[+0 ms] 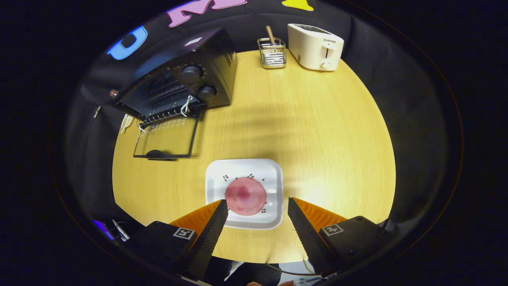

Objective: Open the toaster oven, put the food inside, and close the toaster oven door.

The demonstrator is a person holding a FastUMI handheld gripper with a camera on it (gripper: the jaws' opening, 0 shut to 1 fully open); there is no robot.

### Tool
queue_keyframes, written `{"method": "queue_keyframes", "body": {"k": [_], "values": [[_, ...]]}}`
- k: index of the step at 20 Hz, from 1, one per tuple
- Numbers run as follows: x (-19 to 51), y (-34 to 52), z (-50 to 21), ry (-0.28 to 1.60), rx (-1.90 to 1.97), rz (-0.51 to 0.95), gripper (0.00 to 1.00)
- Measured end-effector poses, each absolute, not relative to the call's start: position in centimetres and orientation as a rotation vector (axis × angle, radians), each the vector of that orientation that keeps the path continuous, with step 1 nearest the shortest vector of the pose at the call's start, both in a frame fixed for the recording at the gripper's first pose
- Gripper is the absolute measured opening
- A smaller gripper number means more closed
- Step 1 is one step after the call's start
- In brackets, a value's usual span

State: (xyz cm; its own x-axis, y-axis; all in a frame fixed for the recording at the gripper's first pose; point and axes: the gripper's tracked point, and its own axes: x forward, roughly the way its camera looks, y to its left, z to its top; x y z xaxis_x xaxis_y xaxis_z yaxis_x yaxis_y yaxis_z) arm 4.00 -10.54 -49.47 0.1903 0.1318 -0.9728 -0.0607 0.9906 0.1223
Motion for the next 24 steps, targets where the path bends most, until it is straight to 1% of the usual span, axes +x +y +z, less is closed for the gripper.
{"method": "queue_keyframes", "body": {"k": [6, 8, 9, 13, 14, 15, 19, 21, 24], "values": [[3.9, -11.7, -53.6, 1.444, 0.054, 0.176, 0.99], [4.4, -11.6, -54.5, 1.440, 0.052, 0.188, 0.89], [4.8, -11.8, -54.9, 1.437, 0.051, 0.187, 0.77], [4.8, -12.9, -57.0, 1.474, 0.092, 0.147, 0.10], [4.5, -12.5, -56.4, 1.489, 0.130, 0.166, 0.13], [4.4, -13.0, -56.4, 1.501, 0.145, 0.182, 0.06], [4.4, -12.7, -56.3, 1.492, 0.196, 0.224, 0.06], [4.2, -12.5, -55.8, 1.494, 0.293, 0.246, 0.05], [3.5, -12.4, -54.4, 1.478, 0.445, 0.241, 0.05]]}}
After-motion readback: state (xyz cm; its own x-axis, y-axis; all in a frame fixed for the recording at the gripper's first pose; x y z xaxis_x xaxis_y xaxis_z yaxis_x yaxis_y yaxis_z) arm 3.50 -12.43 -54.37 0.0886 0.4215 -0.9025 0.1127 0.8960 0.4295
